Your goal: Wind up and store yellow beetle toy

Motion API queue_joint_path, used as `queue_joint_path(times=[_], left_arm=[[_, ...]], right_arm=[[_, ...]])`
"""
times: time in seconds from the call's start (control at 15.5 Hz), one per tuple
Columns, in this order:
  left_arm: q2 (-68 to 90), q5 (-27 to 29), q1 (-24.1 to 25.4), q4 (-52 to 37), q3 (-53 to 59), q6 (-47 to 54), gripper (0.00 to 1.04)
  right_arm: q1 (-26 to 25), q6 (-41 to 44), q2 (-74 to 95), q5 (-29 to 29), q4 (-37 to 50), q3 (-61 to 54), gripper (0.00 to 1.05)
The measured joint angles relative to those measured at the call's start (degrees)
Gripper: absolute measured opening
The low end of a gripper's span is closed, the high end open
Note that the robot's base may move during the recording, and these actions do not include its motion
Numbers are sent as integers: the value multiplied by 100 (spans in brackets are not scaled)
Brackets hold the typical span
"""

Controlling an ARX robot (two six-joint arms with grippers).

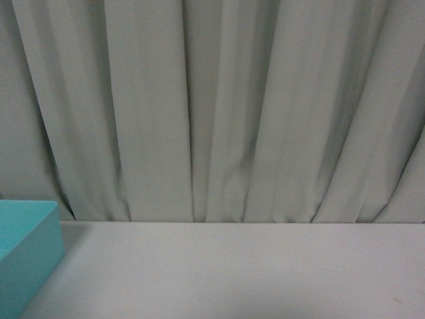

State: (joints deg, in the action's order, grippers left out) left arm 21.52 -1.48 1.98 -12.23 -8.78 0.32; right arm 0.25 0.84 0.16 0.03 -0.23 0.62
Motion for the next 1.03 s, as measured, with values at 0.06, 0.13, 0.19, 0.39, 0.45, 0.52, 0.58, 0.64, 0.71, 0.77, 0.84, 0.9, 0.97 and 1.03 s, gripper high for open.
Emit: queue_joint_path(times=[0.06, 0.13, 0.19, 0.39, 0.45, 0.52, 0.58, 0.64, 0.71, 0.77, 0.84, 0.9, 0.97, 1.03], left_arm=[[-136, 55, -240, 9, 94, 4, 2], [-240, 103, -232, 13, 164, 2, 2], [-367, 151, -179, 42, 256, 0, 2], [-614, 151, -190, 155, 444, 0, 2], [-721, 151, -190, 190, 494, 0, 2], [-817, 151, -190, 229, 529, 0, 2], [-887, 151, -190, 278, 555, 0, 2], [-953, 151, -190, 319, 584, 0, 2], [-1027, 151, -190, 365, 612, 0, 2], [-1860, 151, -192, 1196, 822, 2, 2], [-2142, 153, -195, 1226, 809, -7, 2], [-2135, 153, -195, 1270, 822, -7, 2], [-2142, 153, -195, 1235, 822, -7, 2], [-2142, 151, -195, 1239, 822, -7, 2]], right_arm=[[0, 0, 0, -4, 0, 0, 98], [0, 0, 0, 0, 0, 0, 98], [0, 0, 0, -4, 0, 0, 98], [0, 0, 0, -2, 0, 0, 98], [0, 0, 0, -2, 0, 0, 98], [0, -2, 0, -2, 0, 0, 98], [0, -2, 0, -2, 0, 0, 98], [0, -2, 0, -2, 0, 0, 98], [0, -2, 0, -2, 0, 0, 98], [0, -2, 0, 0, -2, 0, 98], [0, -2, 2, -4, 2, 0, 98], [0, 0, 2, 0, 2, 0, 98], [0, 0, 2, -2, 0, 0, 98], [0, -2, 2, -2, 0, 0, 98]])
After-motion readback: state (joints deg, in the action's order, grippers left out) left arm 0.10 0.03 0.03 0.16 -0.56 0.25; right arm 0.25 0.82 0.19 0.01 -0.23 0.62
